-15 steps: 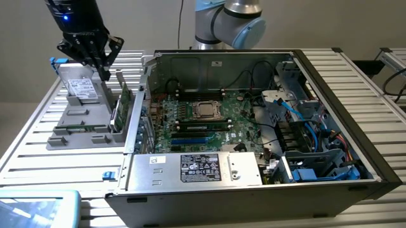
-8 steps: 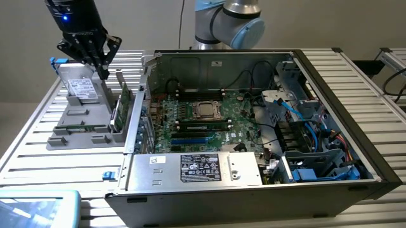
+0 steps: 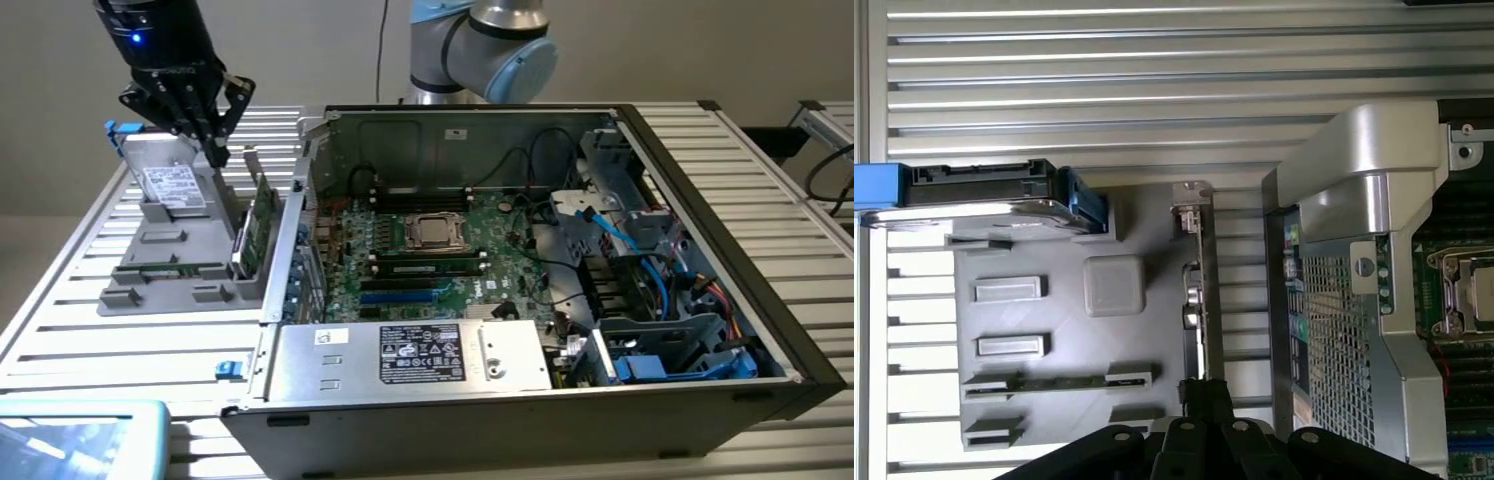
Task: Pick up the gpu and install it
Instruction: 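Pick up the gpu and move the gpu toward the slot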
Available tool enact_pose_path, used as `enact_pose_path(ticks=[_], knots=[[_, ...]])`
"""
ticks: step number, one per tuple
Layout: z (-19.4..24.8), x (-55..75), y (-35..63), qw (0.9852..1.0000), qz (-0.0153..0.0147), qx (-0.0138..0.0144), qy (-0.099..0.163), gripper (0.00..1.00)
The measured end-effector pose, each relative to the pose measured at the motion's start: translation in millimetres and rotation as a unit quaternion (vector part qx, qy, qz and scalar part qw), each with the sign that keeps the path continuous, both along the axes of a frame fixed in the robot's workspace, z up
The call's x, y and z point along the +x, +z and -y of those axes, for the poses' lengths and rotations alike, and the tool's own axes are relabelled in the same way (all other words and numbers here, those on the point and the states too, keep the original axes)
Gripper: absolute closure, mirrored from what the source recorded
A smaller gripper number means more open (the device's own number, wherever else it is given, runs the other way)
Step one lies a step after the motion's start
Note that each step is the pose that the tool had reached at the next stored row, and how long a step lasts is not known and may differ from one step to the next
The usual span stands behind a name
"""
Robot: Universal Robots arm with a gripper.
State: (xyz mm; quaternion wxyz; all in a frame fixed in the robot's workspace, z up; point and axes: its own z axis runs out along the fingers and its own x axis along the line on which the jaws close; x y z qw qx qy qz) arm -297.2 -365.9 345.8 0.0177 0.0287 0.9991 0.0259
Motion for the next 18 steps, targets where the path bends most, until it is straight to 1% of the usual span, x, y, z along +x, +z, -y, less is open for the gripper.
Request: enact_pose_path(ticks=[7,9,11,12,13,14,15,16,17,18], knots=[[0.0,-0.1,0.0,1.0000,-0.0001,0.0000,0.000,0.88],[0.0,-0.1,0.0,1.0000,-0.0001,-0.0001,0.000,0.87],[0.0,-0.2,-0.4,1.0000,0.0003,0.0001,0.000,0.75],[0.0,-0.6,-0.8,1.0000,0.0011,0.0005,0.000,0.68],[0.0,-2.2,-1.3,1.0000,0.0033,0.0018,0.000,0.68],[0.0,-4.2,-1.8,1.0000,0.0058,0.0033,0.000,0.63],[0.1,-6.3,-2.4,1.0000,0.0082,0.0046,0.000,0.63],[0.1,-8.4,-2.8,0.9999,0.0111,0.0062,0.000,0.56],[0.1,-10.3,-3.3,0.9999,0.0143,0.0078,0.000,0.56],[0.1,-11.3,-3.8,0.9998,0.0168,0.0099,0.001,0.56]])
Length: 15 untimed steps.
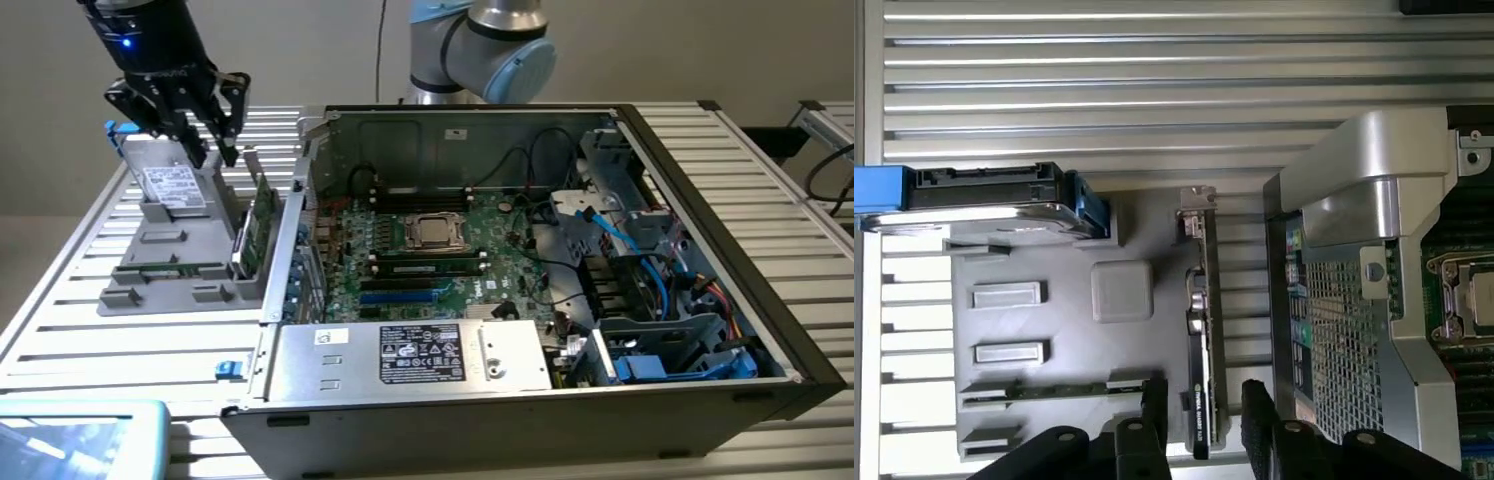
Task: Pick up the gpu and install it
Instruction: 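Pick up the gpu and move the gpu toward the slot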
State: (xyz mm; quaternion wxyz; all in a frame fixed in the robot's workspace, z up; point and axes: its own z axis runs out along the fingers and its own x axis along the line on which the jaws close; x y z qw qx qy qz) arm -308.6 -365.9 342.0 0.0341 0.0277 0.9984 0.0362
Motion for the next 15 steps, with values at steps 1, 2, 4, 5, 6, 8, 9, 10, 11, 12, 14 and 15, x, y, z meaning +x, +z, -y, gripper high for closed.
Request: enact_pose_path(ticks=[1,2,4,5,6,8,9,10,11,12,14,15], knots=[[0.1,-0.3,-0.5,1.0000,0.0011,0.0021,0.002,0.56],[0.1,-0.5,-1.2,1.0000,0.0020,0.0039,0.006,0.56],[0.5,-0.8,-3.3,0.9999,0.0028,0.0059,0.015,0.56],[1.1,-0.9,-4.5,0.9998,0.0027,0.0061,0.019,0.56],[1.5,-1.0,-6.0,0.9997,0.0027,0.0061,0.022,0.56],[2.0,-1.8,-9.5,0.9997,0.0028,0.0062,0.024,0.56],[2.3,-2.3,-11.4,0.9997,0.0030,0.0062,0.024,0.56],[2.7,-2.9,-13.2,0.9997,0.0034,0.0061,0.024,0.56],[3.2,-3.4,-15.0,0.9997,0.0040,0.0061,0.024,0.56],[3.7,-3.8,-16.8,0.9997,0.0049,0.0061,0.024,0.56],[5.3,-4.0,-20.4,0.9997,0.0068,0.0061,0.023,0.55],[5.5,-4.1,-22.2,0.9997,0.0071,0.0060,0.022,0.48]])
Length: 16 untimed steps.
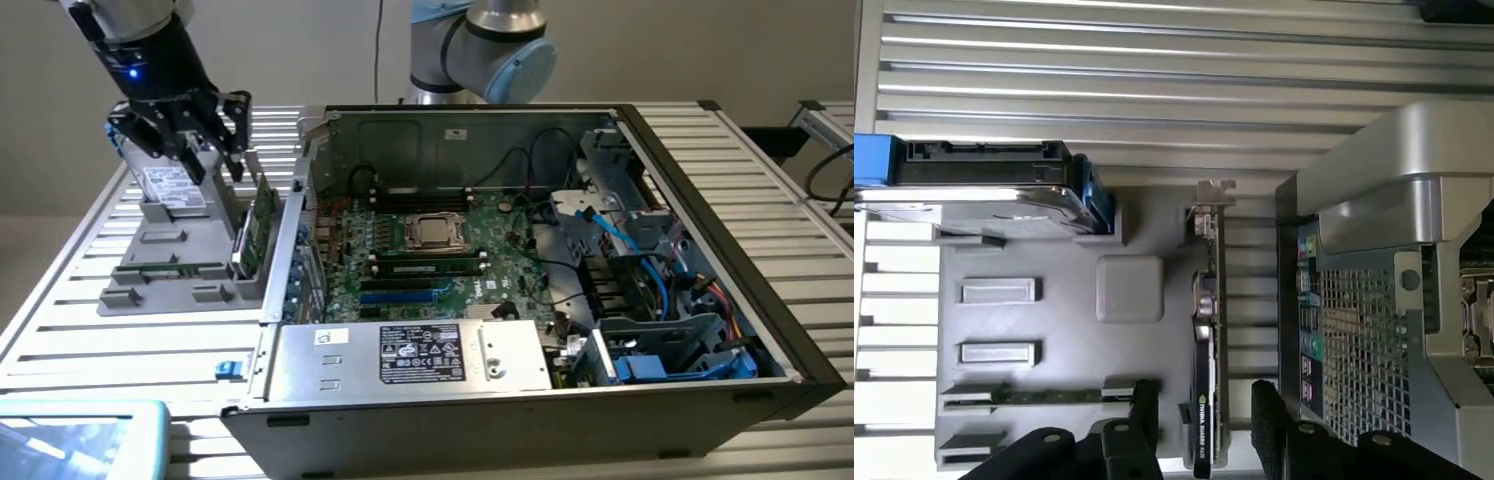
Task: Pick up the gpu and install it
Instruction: 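Pick up the gpu and move the gpu toward the slot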
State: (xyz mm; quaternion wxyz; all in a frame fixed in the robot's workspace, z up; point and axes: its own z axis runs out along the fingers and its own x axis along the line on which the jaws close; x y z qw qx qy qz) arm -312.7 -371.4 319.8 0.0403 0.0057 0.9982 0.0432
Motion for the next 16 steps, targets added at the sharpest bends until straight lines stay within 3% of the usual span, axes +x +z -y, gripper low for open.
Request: enact_pose_path(ticks=[12,16], knots=[[0.8,0.8,-21.9,0.9995,0.0001,0.0000,-0.031,0.48],[9.3,3.4,-29.3,0.9995,0.0001,0.0011,-0.031,0.48]])
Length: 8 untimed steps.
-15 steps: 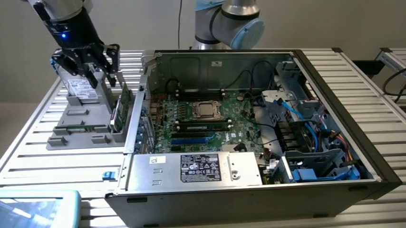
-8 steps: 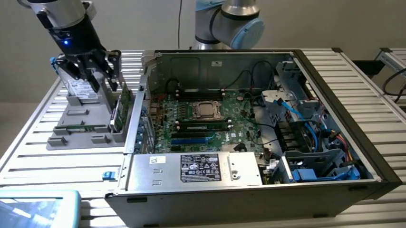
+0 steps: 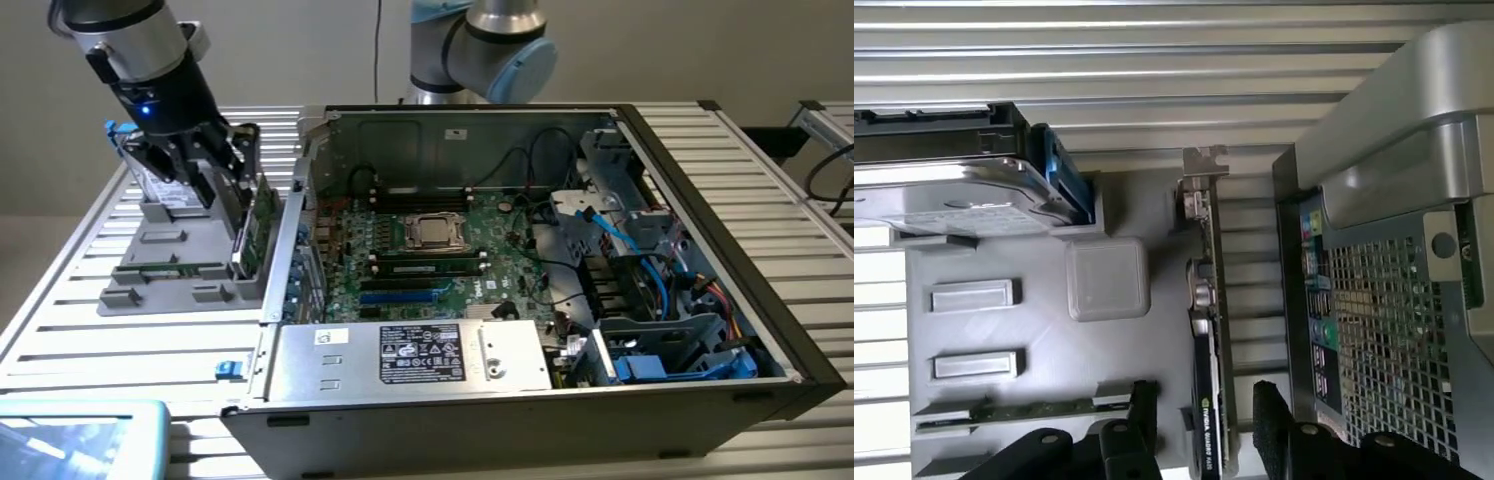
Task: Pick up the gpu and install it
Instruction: 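Pick up the gpu and move the gpu toward the slot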
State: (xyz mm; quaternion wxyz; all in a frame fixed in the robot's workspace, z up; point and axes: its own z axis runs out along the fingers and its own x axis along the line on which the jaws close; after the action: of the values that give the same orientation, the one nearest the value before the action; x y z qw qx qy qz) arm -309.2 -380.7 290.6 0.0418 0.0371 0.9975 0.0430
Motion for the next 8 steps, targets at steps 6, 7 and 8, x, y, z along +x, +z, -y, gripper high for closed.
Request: enact_pose_path(ticks=[6,7,8], knots=[[3.9,5.6,-8.5,0.9999,-0.0001,0.0123,0.000,0.48],[4.1,5.6,-10.5,0.9999,-0.0001,0.0132,0.000,0.48],[4.1,5.5,-12.3,0.9999,-0.0001,0.0135,-0.001,0.48]])
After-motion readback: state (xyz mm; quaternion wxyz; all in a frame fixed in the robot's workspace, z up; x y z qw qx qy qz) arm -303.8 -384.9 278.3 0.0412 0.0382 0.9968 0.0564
